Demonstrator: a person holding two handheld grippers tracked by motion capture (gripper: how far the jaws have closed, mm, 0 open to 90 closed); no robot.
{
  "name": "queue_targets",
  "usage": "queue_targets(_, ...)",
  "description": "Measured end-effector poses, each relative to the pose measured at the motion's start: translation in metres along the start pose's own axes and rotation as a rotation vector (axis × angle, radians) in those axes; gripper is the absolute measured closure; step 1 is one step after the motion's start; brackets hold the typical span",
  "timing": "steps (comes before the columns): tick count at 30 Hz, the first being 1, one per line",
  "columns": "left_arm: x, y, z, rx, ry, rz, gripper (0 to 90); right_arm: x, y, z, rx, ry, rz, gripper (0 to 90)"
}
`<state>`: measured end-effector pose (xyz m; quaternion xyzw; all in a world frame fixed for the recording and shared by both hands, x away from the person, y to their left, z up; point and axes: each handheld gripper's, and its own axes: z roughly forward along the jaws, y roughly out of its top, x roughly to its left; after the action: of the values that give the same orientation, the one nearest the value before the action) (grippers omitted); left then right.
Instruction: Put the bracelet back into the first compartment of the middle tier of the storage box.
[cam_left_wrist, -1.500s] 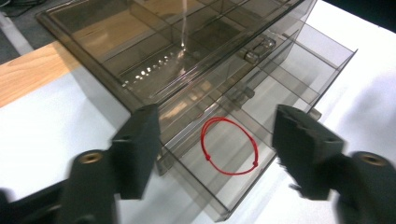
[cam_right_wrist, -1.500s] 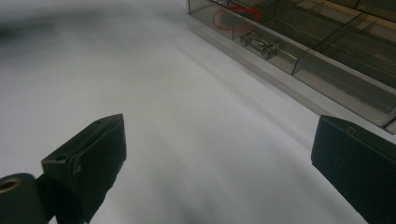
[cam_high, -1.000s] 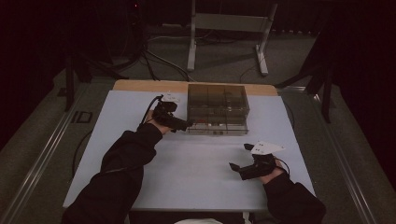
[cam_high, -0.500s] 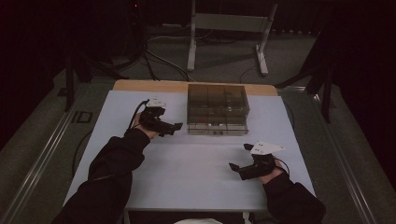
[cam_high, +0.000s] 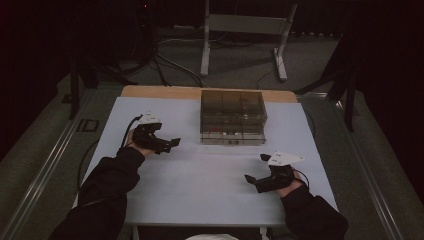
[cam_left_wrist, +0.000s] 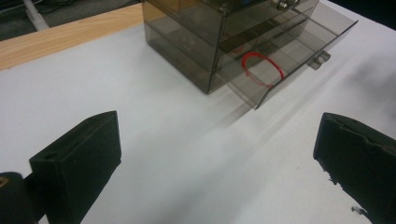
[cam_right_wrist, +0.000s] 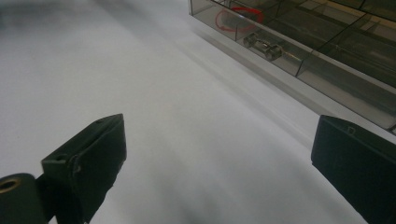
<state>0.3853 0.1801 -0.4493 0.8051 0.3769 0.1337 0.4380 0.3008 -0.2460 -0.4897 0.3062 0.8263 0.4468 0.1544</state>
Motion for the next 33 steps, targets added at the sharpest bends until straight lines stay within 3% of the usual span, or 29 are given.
queue_targets(4,0.003,-0.010,-0.007,-0.019,-0.006,-0.014,2.4,0.000,0.000,0.001,0.002,0.001,0.003,3.7)
queue_targets(14,0.009,-0.039,-0.020,-0.010,0.021,-0.037,2.4,0.000,0.000,0.002,0.006,0.001,0.004,3.7)
queue_targets(27,0.011,-0.074,-0.036,-0.036,0.112,-0.056,2.5,0.001,0.000,0.003,0.009,0.000,0.001,3.7)
queue_targets(33,0.008,-0.086,-0.040,-0.033,0.131,-0.052,2.5,0.001,0.000,0.003,0.011,-0.001,-0.002,3.7)
